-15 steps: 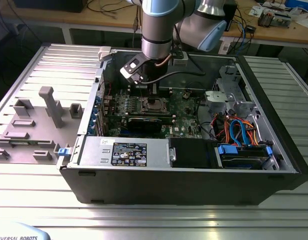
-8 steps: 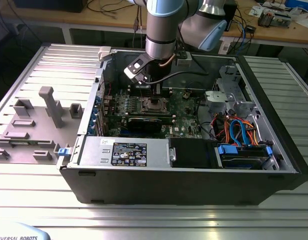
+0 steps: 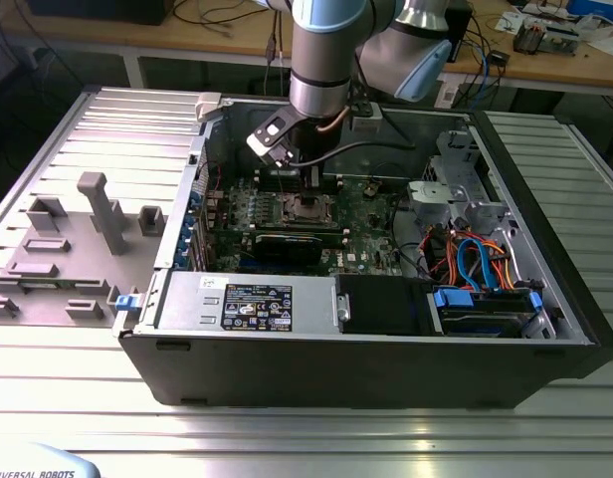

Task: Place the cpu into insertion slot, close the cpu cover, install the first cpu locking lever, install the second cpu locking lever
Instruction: 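Install the first cpu locking lever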

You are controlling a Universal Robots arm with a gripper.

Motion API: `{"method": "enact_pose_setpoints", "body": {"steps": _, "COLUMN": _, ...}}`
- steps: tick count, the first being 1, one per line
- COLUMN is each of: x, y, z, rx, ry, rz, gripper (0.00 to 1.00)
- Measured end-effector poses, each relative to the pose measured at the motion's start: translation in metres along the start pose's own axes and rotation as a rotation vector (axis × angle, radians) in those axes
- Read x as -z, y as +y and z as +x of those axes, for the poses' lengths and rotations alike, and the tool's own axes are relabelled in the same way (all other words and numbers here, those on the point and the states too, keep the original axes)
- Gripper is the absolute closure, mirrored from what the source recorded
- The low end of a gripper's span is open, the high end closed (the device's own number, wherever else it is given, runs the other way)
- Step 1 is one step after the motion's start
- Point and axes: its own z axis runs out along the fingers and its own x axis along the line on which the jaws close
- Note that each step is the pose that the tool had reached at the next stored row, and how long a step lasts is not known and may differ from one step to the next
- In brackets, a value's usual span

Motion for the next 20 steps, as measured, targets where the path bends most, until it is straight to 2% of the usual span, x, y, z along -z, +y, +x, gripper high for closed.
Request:
{"method": "enact_pose_setpoints", "body": {"steps": 7, "x": 0.0061, "y": 0.0, "z": 0.0, "rx": 0.0, "ry": 0.0, "rz": 0.0, "gripper": 0.89}}
{"method": "enact_pose_setpoints", "body": {"steps": 20, "x": 0.0079, "y": 0.0, "z": 0.0, "rx": 0.0, "ry": 0.0, "rz": -0.0001, "gripper": 0.89}}
